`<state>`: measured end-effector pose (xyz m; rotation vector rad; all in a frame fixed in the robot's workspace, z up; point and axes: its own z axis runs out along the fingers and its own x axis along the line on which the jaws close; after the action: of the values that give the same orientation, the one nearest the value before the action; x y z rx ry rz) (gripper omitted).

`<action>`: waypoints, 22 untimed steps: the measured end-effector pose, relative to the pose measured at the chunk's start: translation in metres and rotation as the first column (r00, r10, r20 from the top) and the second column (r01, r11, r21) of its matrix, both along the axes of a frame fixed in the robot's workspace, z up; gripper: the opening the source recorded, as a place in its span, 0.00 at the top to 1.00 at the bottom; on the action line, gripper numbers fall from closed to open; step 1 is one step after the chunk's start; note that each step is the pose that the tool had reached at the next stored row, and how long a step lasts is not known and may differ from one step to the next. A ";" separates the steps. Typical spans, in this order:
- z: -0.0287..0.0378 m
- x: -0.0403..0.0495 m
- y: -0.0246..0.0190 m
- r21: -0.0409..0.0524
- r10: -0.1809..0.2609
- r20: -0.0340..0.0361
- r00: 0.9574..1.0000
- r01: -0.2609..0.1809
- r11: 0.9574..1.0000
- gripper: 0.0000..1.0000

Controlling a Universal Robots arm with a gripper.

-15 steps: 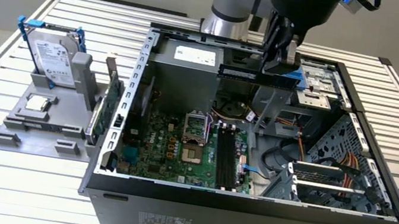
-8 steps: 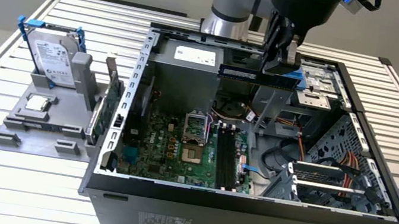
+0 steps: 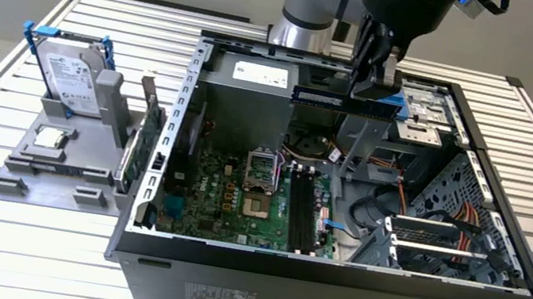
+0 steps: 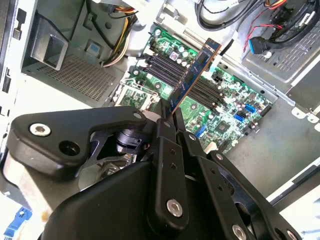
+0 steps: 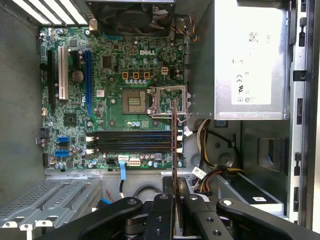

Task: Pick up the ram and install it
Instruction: 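Pick up the ram and move it above insertion slot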

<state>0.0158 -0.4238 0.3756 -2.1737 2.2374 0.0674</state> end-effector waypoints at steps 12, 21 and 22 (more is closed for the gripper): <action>0.0000 0.0000 0.0000 0.000 -0.099 0.000 0.995 0.099 0.995 1.00; 0.0000 0.0000 0.0000 0.000 -0.222 0.000 0.975 0.222 0.975 1.00; 0.0000 0.0000 0.0000 0.000 -0.235 0.000 0.972 0.235 0.972 1.00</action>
<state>0.0158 -0.4238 0.3756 -1.8910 2.4747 0.0629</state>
